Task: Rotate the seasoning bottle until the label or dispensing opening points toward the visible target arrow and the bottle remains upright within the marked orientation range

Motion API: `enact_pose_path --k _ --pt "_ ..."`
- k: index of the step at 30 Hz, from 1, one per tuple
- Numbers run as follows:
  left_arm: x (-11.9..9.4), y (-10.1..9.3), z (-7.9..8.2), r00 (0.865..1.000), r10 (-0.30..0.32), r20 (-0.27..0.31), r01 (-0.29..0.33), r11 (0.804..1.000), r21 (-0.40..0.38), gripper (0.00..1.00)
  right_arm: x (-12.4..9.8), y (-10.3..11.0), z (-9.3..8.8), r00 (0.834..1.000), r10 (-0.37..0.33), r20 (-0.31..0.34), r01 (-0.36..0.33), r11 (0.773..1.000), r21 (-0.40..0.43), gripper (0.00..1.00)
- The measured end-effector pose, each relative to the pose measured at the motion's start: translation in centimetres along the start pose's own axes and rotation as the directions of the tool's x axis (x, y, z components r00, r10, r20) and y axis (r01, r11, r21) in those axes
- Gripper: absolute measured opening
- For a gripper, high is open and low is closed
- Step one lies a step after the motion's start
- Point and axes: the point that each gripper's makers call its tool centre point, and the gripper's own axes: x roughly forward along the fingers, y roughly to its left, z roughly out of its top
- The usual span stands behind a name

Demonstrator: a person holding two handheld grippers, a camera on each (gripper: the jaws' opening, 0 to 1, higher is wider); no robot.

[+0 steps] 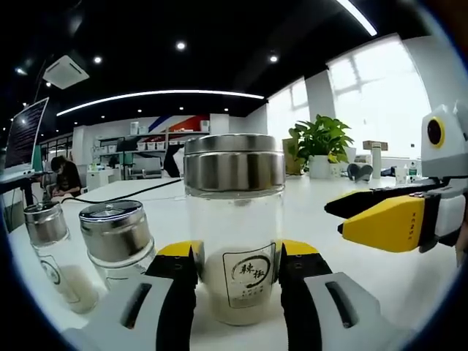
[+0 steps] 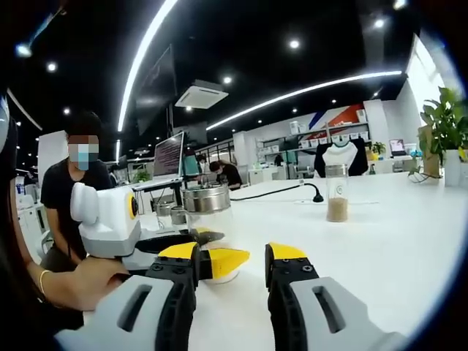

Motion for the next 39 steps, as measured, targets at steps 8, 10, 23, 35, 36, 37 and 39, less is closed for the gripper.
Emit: enact_pose_path --k 8,10,23,35,36,37,39 --pt "0.0 0.0 0.1 1.000 -0.006 -0.016 0.007 1.000 0.025 0.47 -0.1 0.3 0.4 1.000 0.002 0.001 -0.002 1.000 -0.009 0.34" --pt "-0.2 -0.2 1.0 1.000 -0.012 0.008 0.012 1.000 0.022 0.48 -0.1 0.4 0.5 1.000 0.005 0.002 -0.005 1.000 -0.009 0.34" --pt "-0.6 0.2 4.8 0.998 -0.028 0.063 0.024 0.997 0.067 0.53 -0.4 0.4 1.8 0.999 -0.004 0.037 0.004 1.000 -0.001 0.35" --pt "-1.2 0.4 9.8 0.986 -0.037 0.161 0.027 0.997 0.066 0.56 -2.3 -1.5 2.4 0.996 -0.068 0.052 0.067 0.998 0.009 0.36" --pt "-1.4 0.5 10.3 0.984 -0.037 0.174 0.026 0.998 0.062 0.56 -2.4 -1.6 2.5 0.996 -0.072 0.053 0.071 0.997 0.009 0.36" --pt "-1.8 0.8 11.1 0.981 -0.035 0.191 0.025 0.998 0.054 0.56 -2.5 -1.8 2.5 0.996 -0.077 0.053 0.076 0.997 0.009 0.36" --pt "-2.3 1.1 11.9 0.976 -0.044 0.216 0.039 0.999 0.024 0.57 -2.6 -1.9 2.6 0.995 -0.082 0.052 0.081 0.997 0.007 0.36"
